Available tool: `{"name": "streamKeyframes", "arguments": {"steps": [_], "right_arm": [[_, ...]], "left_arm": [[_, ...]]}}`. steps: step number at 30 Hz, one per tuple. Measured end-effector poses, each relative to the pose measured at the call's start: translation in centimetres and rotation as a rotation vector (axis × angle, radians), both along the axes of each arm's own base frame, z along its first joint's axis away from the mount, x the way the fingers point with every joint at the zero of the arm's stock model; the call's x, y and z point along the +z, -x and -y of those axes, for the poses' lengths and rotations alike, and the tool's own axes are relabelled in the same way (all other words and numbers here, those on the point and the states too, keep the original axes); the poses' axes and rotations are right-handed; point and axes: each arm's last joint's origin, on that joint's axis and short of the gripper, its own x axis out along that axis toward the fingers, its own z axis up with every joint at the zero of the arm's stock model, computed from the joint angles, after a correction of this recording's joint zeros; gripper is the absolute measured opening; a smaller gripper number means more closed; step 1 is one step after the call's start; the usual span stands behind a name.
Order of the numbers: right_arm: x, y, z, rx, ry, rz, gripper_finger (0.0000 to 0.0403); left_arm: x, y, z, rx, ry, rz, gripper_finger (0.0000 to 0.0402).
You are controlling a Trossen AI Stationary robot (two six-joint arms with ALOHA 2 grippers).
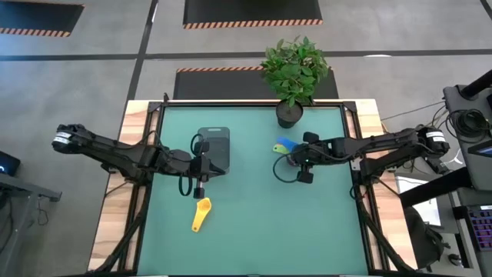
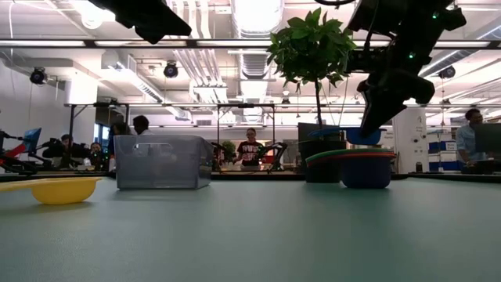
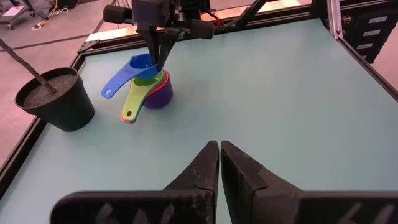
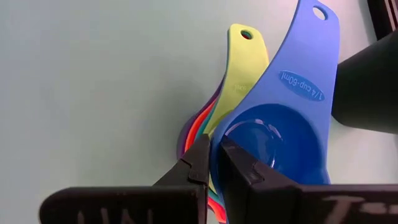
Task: Nest measuring cups in basket
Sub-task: Stack the blue measuring cup on top of the light green measuring cup
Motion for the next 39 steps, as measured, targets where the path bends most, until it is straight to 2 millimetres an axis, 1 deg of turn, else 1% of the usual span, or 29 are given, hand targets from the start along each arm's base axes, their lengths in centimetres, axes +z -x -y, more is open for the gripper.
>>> {"name": "streamKeyframes", "arguments": {"steps": [3, 6, 16, 19, 22, 26, 30, 34, 37, 39], "right_arm": [[0.0, 0.0, 0.0, 0.002, 0.000, -0.001, 0.0014], [0.0, 0.0, 0.0, 0.004, 0.001, -0.001, 0.0023], [0.0, 0.0, 0.0, -0.009, -0.006, 0.003, 0.0094], [0.0, 0.0, 0.0, -0.011, -0.007, 0.005, 0.0105], [0.1, 0.0, 0.0, -0.012, -0.007, 0.008, 0.0108], [0.2, -0.1, -0.1, -0.029, -0.018, 0.034, 0.0096], [0.5, -0.5, -0.3, -0.037, 0.015, 0.088, 0.0067], [0.8, -0.7, -0.1, -0.118, 0.092, 0.133, 0.0033], [1.0, -1.1, 0.0, -0.189, 0.083, 0.205, 0.0013], [1.2, -1.4, 0.0, -0.247, 0.064, 0.263, 0.0010]], "left_arm": [[0.0, 0.0, 0.0, 0.000, 0.000, 0.000, 0.0000], [0.0, 0.0, 0.0, 0.000, 0.000, 0.000, 0.0000], [0.0, 0.0, 0.0, 0.000, -0.001, 0.000, 0.0000], [0.0, 0.0, 0.0, 0.000, 0.000, 0.000, 0.0000], [0.0, 0.0, 0.0, 0.000, 0.000, 0.000, 0.0000], [0.0, 0.0, 0.0, 0.000, 0.000, 0.000, 0.0000], [0.0, 0.0, 0.0, 0.001, 0.003, 0.000, 0.0000], [0.0, 0.0, 0.0, 0.008, 0.016, 0.001, 0.0000], [0.0, 0.0, 0.0, 0.013, 0.027, 0.001, 0.0000], [0.0, 0.0, 0.0, 0.015, 0.031, 0.002, 0.0000]]}}
